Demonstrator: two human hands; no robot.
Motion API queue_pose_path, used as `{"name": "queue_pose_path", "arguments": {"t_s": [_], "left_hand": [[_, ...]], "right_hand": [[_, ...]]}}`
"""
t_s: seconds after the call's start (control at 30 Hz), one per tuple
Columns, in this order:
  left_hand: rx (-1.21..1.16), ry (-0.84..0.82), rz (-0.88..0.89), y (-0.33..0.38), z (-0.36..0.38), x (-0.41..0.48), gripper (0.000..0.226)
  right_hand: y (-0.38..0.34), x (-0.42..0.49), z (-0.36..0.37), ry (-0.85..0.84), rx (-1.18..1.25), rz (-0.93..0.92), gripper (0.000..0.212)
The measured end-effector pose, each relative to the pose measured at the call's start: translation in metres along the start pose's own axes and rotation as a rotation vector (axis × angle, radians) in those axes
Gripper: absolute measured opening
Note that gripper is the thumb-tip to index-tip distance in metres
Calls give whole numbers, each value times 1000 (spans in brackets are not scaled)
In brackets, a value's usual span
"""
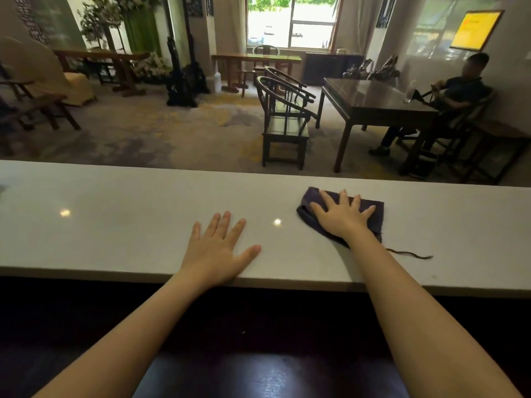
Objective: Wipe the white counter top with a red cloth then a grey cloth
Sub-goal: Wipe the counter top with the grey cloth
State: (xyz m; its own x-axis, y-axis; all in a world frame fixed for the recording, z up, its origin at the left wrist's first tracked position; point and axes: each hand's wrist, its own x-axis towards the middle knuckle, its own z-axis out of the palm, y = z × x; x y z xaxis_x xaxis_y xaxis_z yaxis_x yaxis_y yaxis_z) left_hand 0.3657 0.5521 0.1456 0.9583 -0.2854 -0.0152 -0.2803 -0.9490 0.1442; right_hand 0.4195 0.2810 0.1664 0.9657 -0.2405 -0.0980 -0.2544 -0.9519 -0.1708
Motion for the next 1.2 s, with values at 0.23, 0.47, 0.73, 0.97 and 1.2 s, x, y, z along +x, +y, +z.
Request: {"name": "queue_pose_path", "arguments": {"t_s": [0.23,0.47,0.73,0.97,1.2], "left_hand": [[10,-33,-14,1,-1,6,83],[4,-38,-57,-20,-5,3,83],[-5,-23,-204,-108,-20,-17,80],[0,-4,-167,-134,-17,-16,77],[-4,11,-177,-205,-26,-21,76]], "right_hand": [[-58,-13,11,6,22,-4,62],[-104,-42,21,-32,16,-88,63],[-144,-58,33,-28,0,-255,63],[-181,-73,44,-42,-6,-290,64],[-241,-89,59,-14,-4,-291,63]]}}
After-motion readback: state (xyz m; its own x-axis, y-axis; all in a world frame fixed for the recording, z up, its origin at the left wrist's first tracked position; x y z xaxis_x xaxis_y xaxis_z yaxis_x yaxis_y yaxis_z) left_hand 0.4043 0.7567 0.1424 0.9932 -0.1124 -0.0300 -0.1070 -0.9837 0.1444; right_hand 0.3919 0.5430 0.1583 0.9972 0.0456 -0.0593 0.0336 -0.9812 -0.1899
